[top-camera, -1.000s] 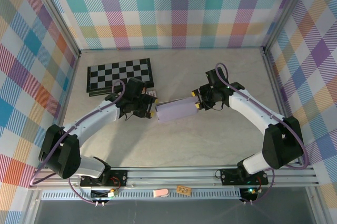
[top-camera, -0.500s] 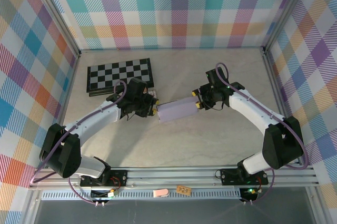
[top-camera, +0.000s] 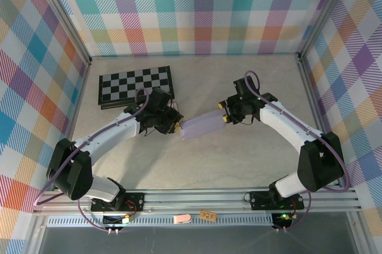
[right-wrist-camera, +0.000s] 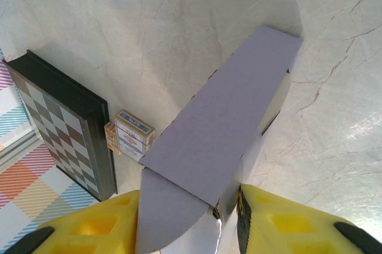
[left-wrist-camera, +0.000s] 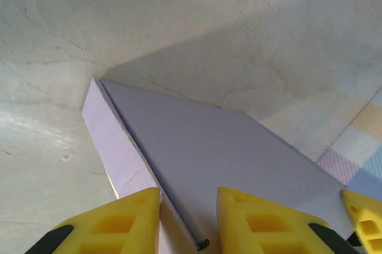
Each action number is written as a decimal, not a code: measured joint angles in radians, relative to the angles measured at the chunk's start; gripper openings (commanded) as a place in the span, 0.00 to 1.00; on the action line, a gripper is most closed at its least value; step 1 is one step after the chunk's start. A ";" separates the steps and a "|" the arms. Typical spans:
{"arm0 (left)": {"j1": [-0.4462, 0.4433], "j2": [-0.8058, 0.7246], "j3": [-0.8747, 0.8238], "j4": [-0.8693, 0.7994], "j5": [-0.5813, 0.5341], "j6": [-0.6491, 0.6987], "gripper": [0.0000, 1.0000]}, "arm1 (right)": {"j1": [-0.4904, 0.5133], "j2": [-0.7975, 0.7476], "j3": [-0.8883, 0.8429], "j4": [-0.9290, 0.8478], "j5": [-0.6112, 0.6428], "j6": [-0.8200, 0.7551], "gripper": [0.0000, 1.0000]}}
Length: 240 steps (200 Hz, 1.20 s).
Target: Fold the paper box
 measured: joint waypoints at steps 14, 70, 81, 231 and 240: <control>-0.008 0.007 0.015 -0.021 -0.019 0.066 0.31 | 0.000 0.000 0.001 0.000 0.000 0.000 0.41; -0.061 -0.011 0.016 -0.042 -0.134 0.262 0.42 | 0.001 0.011 0.014 -0.009 0.003 0.000 0.40; -0.060 -0.036 0.008 -0.047 -0.158 0.281 0.44 | 0.002 0.015 0.019 -0.009 0.003 0.001 0.40; -0.042 -0.127 0.048 -0.105 -0.110 0.302 0.38 | 0.006 0.026 0.030 -0.009 0.004 0.008 0.38; -0.043 -0.127 0.035 -0.103 -0.108 0.301 0.37 | 0.006 0.026 0.030 -0.009 0.004 0.008 0.38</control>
